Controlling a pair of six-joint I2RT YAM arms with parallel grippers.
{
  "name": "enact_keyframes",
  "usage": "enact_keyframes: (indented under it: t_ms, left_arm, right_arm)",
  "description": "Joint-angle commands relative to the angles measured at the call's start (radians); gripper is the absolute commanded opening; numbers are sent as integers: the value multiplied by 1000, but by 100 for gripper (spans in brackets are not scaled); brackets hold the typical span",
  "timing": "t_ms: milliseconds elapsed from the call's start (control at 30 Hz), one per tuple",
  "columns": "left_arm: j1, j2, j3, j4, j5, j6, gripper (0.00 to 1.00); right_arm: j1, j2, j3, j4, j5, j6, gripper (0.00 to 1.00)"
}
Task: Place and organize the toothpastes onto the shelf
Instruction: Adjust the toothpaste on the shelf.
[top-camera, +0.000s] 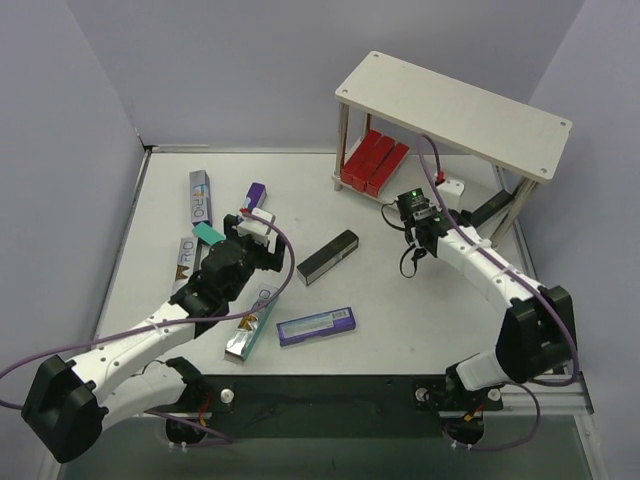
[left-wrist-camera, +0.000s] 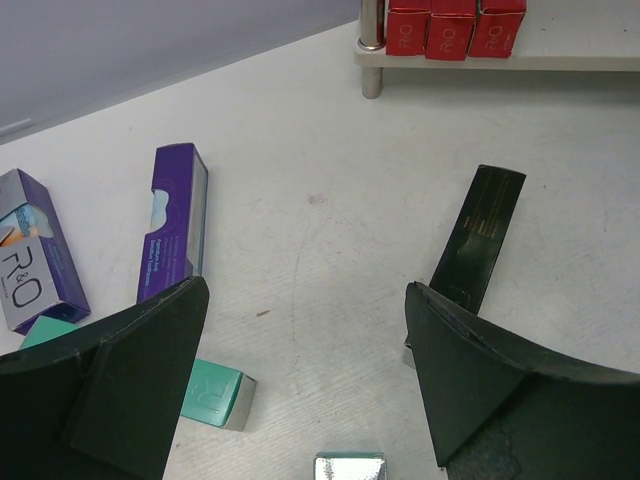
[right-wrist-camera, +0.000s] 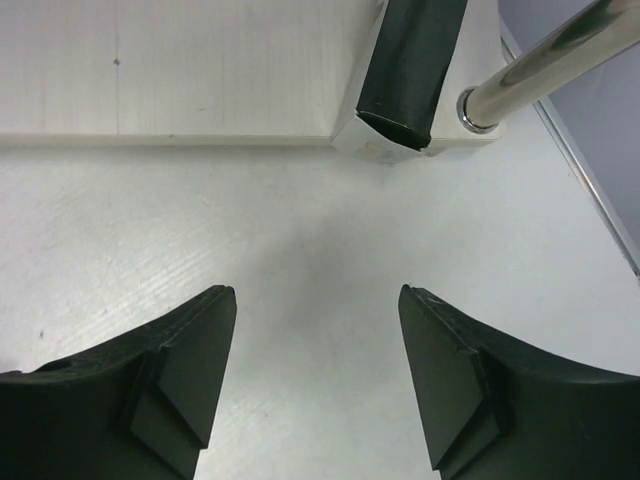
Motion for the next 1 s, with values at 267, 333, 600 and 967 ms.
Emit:
enact_keyframes:
  t_ms: [267, 333, 600, 967]
  left_arm:
    - [-4, -3, 51, -15, 16, 23, 91]
    - [-4, -10, 48, -17, 11, 23, 91]
    - [-12, -6, 48, -18, -20, 54, 91]
    - [-20, -16, 45, -17, -44, 74, 91]
  right_arm:
    - [-41, -117, -21, -22, -95, -444, 70]
    - [-57, -91, -9, -22, -61, -452, 70]
    - [-18, 98, 114, -29, 51, -948, 76]
    - [-15, 283, 112, 41, 253, -1157, 85]
